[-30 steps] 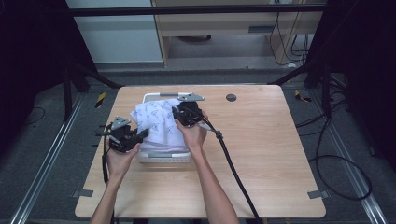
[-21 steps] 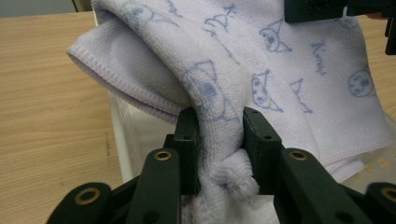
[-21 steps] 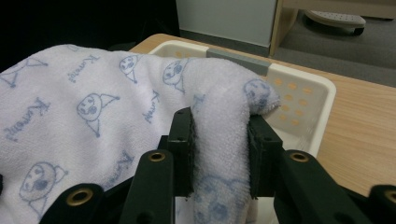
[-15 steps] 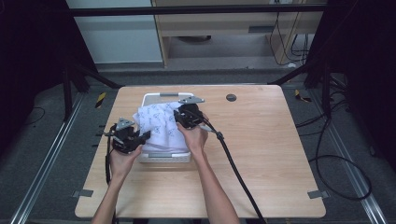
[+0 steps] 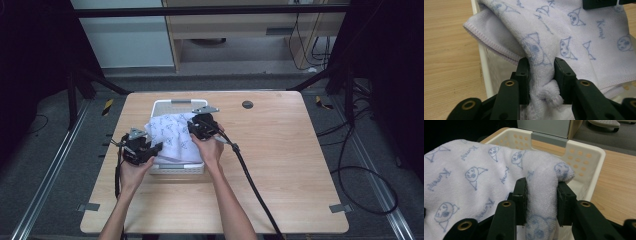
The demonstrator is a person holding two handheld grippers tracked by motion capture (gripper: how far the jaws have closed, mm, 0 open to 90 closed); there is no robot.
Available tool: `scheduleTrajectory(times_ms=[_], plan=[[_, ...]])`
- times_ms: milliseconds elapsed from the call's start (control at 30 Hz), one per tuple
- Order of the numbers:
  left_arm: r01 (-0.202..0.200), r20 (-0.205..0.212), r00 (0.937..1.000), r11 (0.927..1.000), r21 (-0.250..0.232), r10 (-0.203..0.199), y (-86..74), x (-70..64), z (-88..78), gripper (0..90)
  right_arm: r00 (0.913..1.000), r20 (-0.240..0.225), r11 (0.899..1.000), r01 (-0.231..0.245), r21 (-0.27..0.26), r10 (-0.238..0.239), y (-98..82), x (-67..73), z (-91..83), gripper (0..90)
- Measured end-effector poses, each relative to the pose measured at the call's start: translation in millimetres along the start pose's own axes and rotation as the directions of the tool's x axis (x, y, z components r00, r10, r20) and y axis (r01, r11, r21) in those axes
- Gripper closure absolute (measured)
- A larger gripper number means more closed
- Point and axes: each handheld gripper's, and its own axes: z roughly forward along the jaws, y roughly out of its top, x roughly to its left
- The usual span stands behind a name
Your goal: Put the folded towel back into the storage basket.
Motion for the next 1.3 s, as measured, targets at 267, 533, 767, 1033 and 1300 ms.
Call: scheduleTrajectory(times_ms=[267,533,767,1033,1300], plan=[[-0.004,-0.006,1.0000,0.9997,0.023,0.004,-1.7,0.3,4.3,65.0,0.9998,0.010,0.999,0.016,0.030,-0.016,-4.9,-1.1,4.6,65.7],[-0.003,-0.013,0.9999,0.9996,0.028,0.004,-2.0,1.6,4.9,63.0,0.9994,0.021,0.998,0.028,0.055,-0.029,-8.7,-1.6,7.9,65.0],[0.007,-0.022,0.9997,1.0000,0.005,-0.007,-0.7,4.4,0.4,64.3,0.9985,0.031,0.996,0.043,0.078,-0.046,-11.2,-1.4,10.9,62.2],[0.010,-0.037,0.9993,0.9997,-0.021,-0.011,1.5,4.9,-5.5,64.1,0.9973,0.042,0.995,0.056,0.079,-0.059,-14.0,-4.7,11.9,53.2],[0.014,-0.032,0.9994,0.9985,-0.054,-0.015,4.4,3.9,-13.2,63.3,0.9942,0.054,0.996,0.092,0.012,-0.093,-7.3,-6.0,-1.5,43.7]])
